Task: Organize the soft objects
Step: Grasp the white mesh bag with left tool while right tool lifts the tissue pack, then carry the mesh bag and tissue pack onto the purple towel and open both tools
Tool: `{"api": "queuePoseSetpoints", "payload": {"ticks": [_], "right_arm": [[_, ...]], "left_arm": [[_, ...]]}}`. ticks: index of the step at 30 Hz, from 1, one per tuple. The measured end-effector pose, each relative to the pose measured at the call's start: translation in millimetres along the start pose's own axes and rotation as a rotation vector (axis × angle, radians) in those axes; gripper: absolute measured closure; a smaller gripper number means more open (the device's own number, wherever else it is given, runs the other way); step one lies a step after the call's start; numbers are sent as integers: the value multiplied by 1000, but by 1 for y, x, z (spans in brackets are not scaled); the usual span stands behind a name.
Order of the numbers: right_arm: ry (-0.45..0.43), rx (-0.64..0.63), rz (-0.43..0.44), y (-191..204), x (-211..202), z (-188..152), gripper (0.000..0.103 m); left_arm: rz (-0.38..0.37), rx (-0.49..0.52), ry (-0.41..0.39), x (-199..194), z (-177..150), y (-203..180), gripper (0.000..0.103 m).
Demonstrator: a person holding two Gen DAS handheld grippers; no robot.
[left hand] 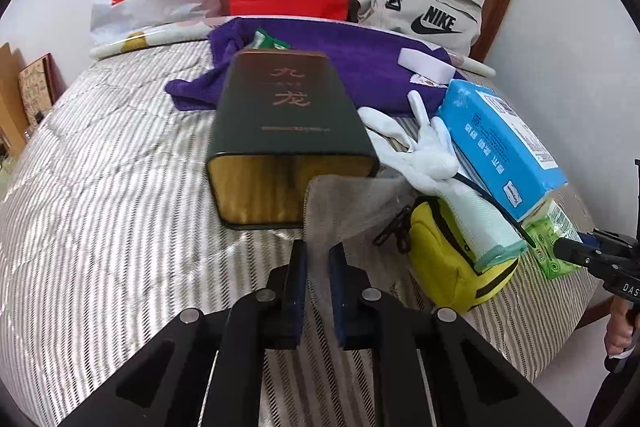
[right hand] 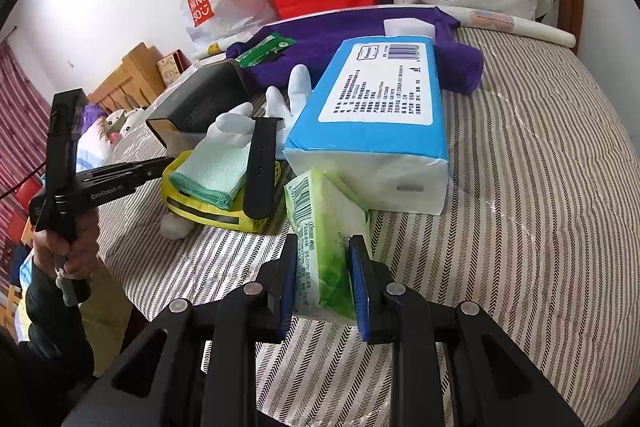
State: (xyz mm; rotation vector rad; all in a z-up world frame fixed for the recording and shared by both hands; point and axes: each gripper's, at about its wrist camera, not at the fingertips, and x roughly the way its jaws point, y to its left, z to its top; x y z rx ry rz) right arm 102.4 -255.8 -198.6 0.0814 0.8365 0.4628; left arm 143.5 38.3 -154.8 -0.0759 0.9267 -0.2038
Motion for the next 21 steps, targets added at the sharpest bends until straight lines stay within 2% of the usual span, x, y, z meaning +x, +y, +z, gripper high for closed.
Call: {"api": "queuePoseSetpoints", "payload": {"ticks": [4,12,21], "right_arm": [[-4,7,-8,0,-2,-1,80],[-14,22,-17,0,-9,-4,81],[-49,20,-15,4,-25,-9,81]], "left_arm": [[-8,-43,-22,-13,-2,13,93],[49,-100,-58,-43,-9,40,93],[45,-111,-110,-71,-11,39,93]]}}
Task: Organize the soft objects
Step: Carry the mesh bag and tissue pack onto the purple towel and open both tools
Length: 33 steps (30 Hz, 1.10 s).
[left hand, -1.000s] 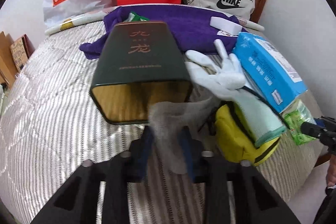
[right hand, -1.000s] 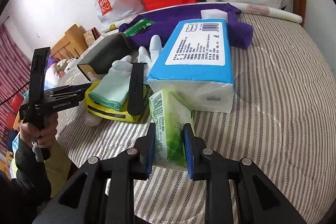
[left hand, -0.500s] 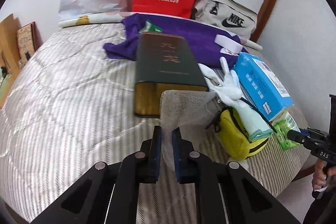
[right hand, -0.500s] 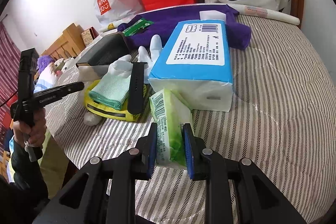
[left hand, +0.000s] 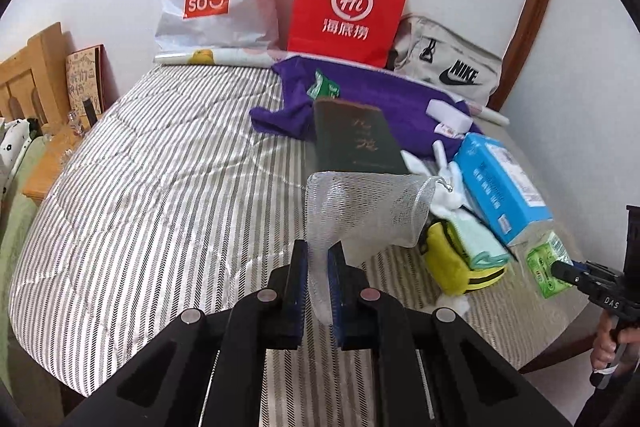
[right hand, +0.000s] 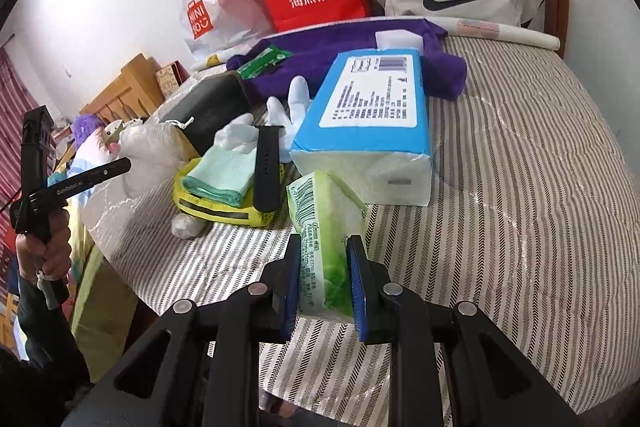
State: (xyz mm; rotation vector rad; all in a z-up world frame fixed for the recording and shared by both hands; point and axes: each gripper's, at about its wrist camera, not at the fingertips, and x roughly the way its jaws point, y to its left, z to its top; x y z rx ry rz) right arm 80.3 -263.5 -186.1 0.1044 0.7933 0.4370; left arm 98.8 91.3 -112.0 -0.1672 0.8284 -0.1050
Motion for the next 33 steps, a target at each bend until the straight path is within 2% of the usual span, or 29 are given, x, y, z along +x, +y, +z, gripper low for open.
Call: {"api": "queuePoseSetpoints", "payload": {"ticks": [16,33], "right_arm": [[-87,-12,19,10,-31,14,82],[-178,-68,30,19,-49,74,82]], "left_arm": [[-30,16,-50,-29,20,-24,93],[-54,32,-78,-32,64,-41,93]]}}
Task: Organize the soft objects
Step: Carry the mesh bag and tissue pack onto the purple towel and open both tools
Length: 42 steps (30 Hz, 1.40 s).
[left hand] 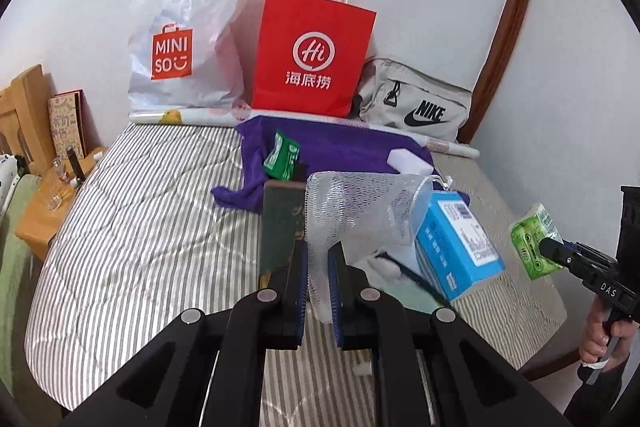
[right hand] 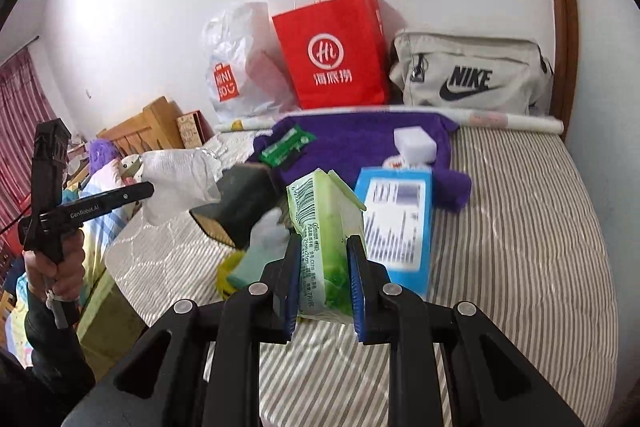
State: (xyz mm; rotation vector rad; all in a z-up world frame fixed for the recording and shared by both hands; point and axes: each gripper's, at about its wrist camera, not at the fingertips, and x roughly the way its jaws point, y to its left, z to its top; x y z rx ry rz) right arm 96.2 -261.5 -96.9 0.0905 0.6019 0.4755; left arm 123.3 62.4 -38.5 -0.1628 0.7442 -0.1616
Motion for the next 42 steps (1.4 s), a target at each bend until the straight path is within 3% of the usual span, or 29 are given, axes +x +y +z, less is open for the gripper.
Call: {"api": "queuePoseSetpoints", "payload": {"ticks": [22,42], "right_arm": [[13,-6,8,-12,53,62,82],[44,-17,11,-34,118,103,82]], "left_arm": [[0,-30,5,41,61,8,93],[0,-43,61,108,99,11,93]]}}
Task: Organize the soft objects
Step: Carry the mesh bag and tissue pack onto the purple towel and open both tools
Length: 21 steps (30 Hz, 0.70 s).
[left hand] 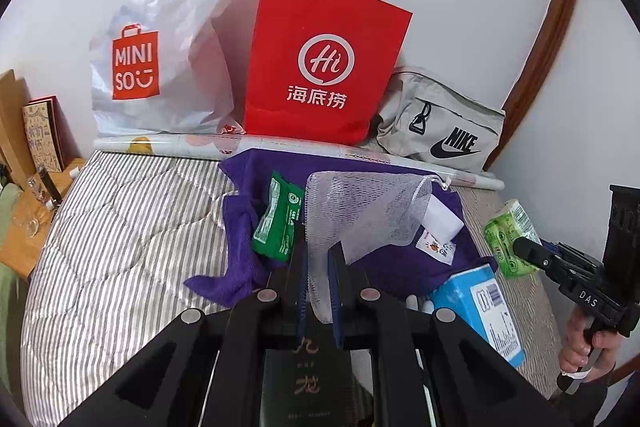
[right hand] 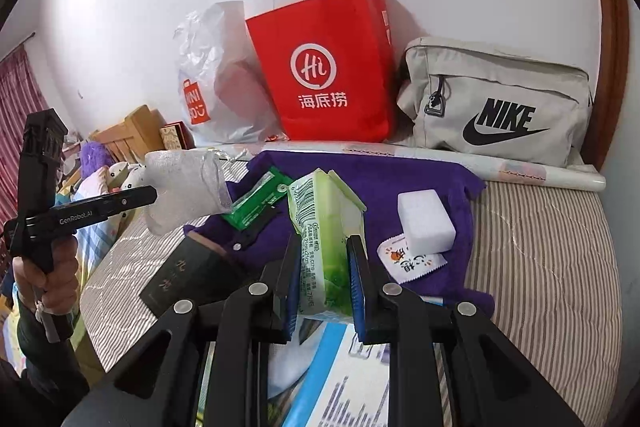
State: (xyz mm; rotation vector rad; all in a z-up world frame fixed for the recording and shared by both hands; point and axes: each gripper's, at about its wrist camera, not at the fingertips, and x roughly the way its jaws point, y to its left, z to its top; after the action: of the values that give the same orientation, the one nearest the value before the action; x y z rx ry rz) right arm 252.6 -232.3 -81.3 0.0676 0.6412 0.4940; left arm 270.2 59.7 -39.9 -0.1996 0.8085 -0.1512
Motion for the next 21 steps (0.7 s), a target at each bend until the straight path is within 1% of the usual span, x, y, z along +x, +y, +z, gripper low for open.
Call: {"api": "queuePoseSetpoints", "payload": {"ticks": [9,13,16,21], "right_arm": [[51,-3,-14,-14,40,12,82],[72,15,-28,-21,56,17,82],[98,14,-38,-25,70,21,82],[153,17,-26,-31,91,23,82]], "left_arm": [[8,-19,41,35,15,8,93],[7,-31,64,50,20,12,93],[17,-29,76,60,24,13,93],[17,-25,97,74,29,11,93]]}}
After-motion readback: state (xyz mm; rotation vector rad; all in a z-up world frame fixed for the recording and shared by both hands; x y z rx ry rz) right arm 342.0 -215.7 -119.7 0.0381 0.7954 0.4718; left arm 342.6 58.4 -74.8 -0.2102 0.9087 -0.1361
